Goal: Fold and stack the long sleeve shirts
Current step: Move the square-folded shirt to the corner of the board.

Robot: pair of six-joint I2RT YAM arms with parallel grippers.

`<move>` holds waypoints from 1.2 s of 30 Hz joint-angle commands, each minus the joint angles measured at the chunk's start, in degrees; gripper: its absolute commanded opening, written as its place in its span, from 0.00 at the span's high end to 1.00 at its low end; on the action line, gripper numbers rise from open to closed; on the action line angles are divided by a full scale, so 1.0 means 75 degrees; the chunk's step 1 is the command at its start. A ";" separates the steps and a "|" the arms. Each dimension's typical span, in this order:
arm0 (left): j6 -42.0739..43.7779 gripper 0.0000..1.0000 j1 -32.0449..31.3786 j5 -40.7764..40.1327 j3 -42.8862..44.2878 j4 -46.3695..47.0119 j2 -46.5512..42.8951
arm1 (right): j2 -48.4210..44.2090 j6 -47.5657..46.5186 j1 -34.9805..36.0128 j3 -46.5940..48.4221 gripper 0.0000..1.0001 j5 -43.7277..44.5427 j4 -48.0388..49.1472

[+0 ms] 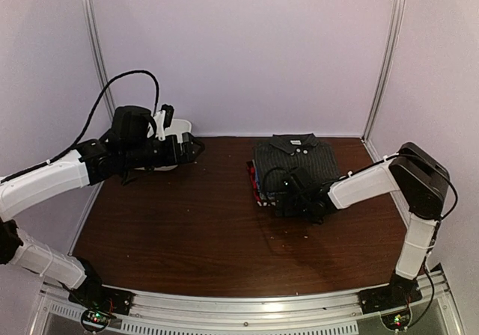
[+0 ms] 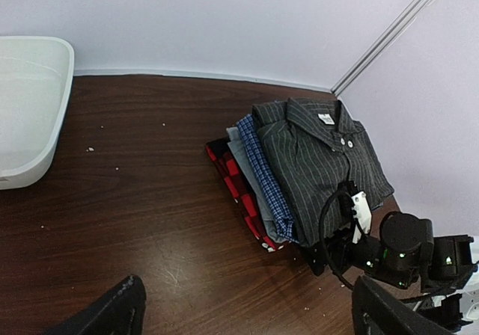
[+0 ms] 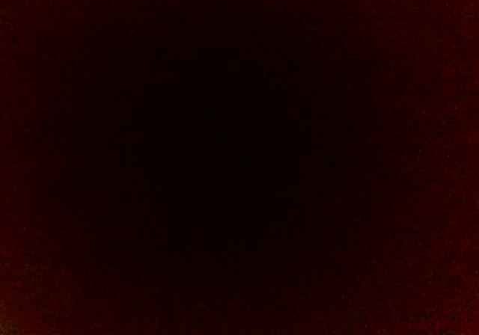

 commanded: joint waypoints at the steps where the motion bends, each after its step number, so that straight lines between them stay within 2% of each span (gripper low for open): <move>1: 0.0030 0.02 0.0032 -0.0102 -0.0090 0.0157 -0.0157 | 0.0577 -0.0319 -0.0387 0.0625 0.00 -0.0405 -0.0601; 12: 0.0026 0.02 0.0114 -0.0067 -0.0152 0.0104 -0.0214 | 0.1908 -0.0896 -0.1410 0.2631 0.01 -0.1290 -0.1305; 24: -0.0039 0.02 0.0149 0.0064 -0.0166 0.0071 -0.0075 | 0.3507 -0.1030 -0.1928 0.5022 0.01 -0.1917 -0.2079; 29: -0.0052 0.02 0.0149 0.0066 -0.0161 0.0044 -0.0053 | 0.3738 -0.0998 -0.2050 0.5468 0.01 -0.2000 -0.2183; 36: -0.0045 0.02 0.0149 0.0066 -0.0096 0.0019 0.0042 | 0.3401 -0.1065 -0.2042 0.5621 0.01 -0.2214 -0.2345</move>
